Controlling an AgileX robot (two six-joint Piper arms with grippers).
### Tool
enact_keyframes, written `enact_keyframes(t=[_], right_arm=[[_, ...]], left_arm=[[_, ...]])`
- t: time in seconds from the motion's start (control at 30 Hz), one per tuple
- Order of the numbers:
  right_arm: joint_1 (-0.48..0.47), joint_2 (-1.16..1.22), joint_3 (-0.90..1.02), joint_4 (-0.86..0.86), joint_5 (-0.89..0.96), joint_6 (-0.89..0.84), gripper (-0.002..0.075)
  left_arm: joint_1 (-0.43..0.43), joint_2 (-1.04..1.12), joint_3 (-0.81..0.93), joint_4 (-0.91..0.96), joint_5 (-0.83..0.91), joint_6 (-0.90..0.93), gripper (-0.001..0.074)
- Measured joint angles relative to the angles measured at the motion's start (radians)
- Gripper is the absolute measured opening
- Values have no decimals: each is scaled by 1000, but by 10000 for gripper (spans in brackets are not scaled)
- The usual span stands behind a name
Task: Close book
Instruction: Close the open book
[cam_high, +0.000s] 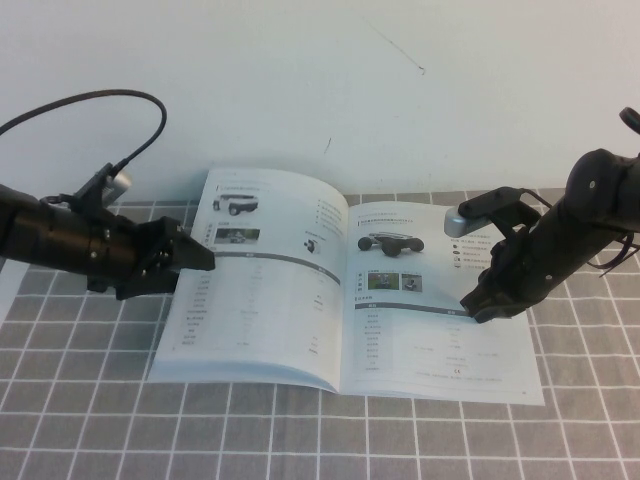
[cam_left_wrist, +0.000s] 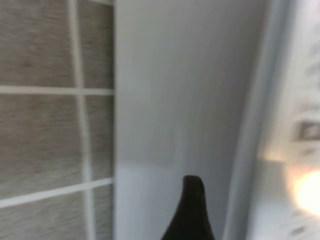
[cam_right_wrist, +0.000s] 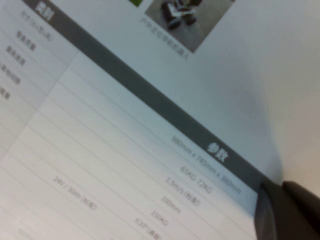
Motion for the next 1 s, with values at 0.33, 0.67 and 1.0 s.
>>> enact_keyframes(t=[0.33,0.67,1.0], right_arm=[[0,0,0,-2,0,0,-3],[0,0,0,-2,0,0,-3],[0,0,0,-2,0,0,-3]], left_arm=[[5,0,0,132,-42,-24,532],[5,19,0,164,-50,-17,532],[9,67,-2,45,0,0,532]])
